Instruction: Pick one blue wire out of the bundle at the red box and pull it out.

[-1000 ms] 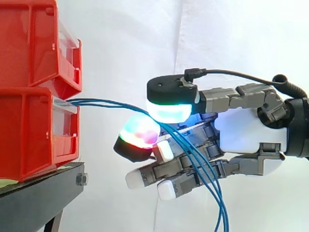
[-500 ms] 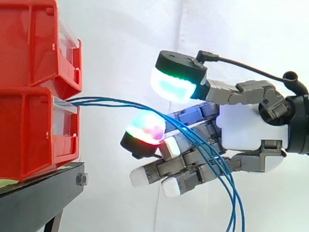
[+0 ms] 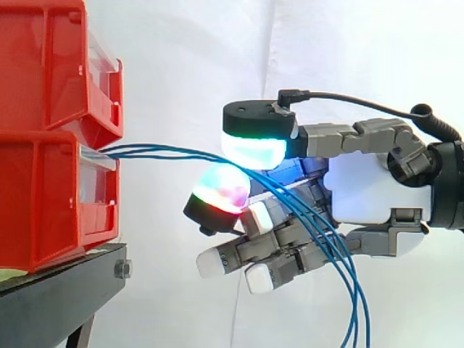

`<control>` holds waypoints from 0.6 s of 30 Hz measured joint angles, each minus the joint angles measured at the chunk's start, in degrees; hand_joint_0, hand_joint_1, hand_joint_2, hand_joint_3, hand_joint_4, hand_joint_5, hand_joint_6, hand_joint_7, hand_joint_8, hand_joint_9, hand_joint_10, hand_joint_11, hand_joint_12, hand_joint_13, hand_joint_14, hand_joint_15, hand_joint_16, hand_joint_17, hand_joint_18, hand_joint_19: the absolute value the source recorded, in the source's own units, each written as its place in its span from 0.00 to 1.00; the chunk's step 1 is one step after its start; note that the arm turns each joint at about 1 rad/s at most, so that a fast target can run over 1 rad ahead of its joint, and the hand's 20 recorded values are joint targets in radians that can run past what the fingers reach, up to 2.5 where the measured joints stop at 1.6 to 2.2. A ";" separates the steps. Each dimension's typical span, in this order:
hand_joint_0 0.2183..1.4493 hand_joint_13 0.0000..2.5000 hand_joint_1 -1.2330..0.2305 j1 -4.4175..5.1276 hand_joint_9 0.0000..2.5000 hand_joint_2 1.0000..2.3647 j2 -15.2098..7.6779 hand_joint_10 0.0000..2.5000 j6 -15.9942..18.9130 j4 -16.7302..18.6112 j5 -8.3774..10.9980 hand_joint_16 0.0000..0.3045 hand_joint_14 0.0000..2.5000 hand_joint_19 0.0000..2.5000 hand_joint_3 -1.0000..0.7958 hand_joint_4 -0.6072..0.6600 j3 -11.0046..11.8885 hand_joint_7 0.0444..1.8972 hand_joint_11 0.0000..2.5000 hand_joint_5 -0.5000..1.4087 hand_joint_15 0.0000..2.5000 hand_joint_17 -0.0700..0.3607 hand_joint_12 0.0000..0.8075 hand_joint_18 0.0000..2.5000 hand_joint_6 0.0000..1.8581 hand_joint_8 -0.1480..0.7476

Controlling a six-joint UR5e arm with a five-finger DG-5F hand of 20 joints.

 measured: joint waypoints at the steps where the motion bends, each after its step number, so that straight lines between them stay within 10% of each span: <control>1: 0.29 0.27 0.36 -0.03 0.40 0.01 0.00 0.01 0.00 0.00 0.00 0.22 0.00 0.16 0.51 0.68 0.04 0.53 0.34 0.18 0.11 0.51 0.62 0.32 0.50 0.65; 13: 0.33 0.27 0.23 -0.13 0.38 0.00 -0.01 0.01 -0.01 -0.01 0.00 0.19 0.00 0.16 0.28 0.70 0.14 0.55 0.35 0.17 0.11 0.47 0.57 0.30 0.50 0.60; 18: 0.24 0.27 0.37 -0.18 0.38 0.00 -0.01 0.01 0.00 -0.03 0.00 0.21 0.00 0.17 0.28 0.70 0.16 0.54 0.35 0.18 0.11 0.49 0.60 0.31 0.49 0.61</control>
